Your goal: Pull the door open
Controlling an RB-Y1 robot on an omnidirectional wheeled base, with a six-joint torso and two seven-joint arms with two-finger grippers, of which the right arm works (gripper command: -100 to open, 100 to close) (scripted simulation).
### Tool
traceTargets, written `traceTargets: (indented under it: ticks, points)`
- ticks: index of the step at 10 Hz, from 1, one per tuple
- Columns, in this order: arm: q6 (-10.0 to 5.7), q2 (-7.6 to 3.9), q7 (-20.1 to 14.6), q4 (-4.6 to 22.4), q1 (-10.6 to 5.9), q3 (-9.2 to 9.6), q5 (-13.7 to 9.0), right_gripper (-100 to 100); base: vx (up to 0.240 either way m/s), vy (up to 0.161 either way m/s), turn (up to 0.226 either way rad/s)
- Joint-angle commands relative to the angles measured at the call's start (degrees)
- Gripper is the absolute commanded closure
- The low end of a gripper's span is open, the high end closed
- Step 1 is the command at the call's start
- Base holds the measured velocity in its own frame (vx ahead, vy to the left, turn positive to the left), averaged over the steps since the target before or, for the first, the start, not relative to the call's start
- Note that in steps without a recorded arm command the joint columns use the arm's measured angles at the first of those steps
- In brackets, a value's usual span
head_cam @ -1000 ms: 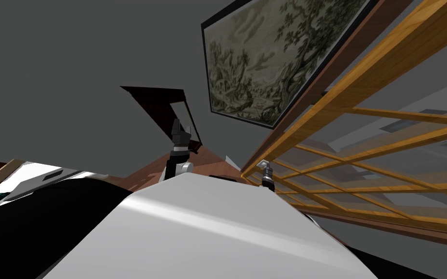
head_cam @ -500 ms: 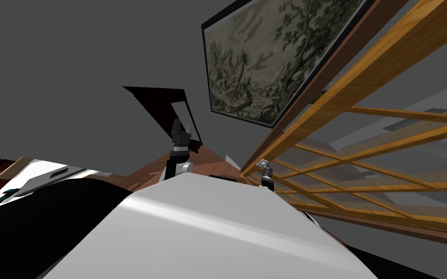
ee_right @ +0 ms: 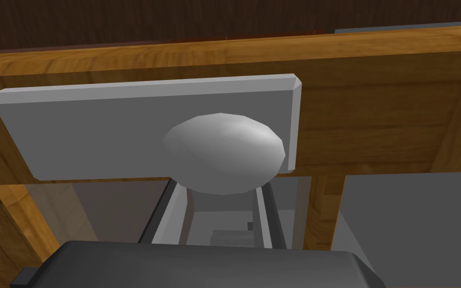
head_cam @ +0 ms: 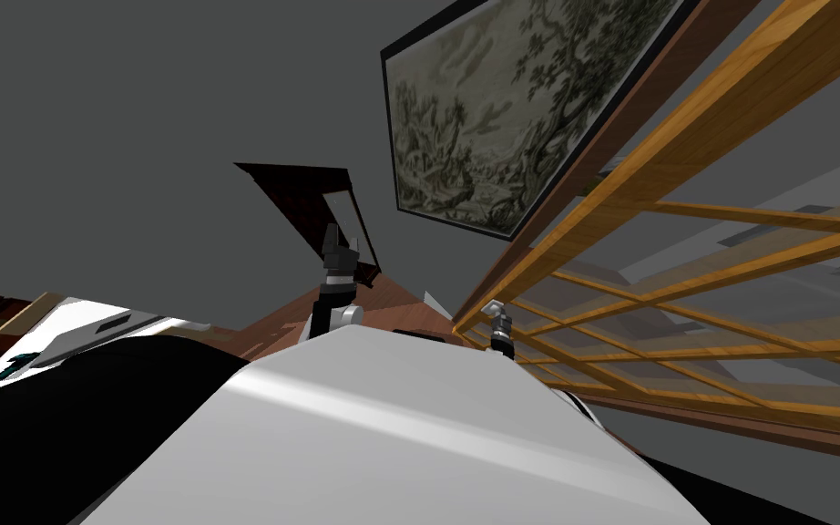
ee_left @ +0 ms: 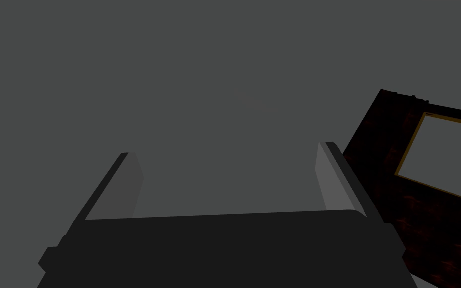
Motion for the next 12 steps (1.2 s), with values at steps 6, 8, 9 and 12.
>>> traceTargets:
  ticks: [6,8,9,12]
  points:
    - [0.04,-0.03,-1.89,-0.49,0.19,-0.01,0.02,100,-0.005,-0.003,0.002]
    - [0.15,0.07,-4.44,-0.58,0.14,-0.16,-0.03,100,-0.057,-0.016,0.040]
    - [0.13,0.08,-5.40,-0.35,0.01,-0.22,-0.40,-100,-0.047,-0.012,0.013]
    - [0.61,0.71,-9.39,-1.36,0.15,-0.16,-1.02,-100,-0.034,-0.008,0.009]
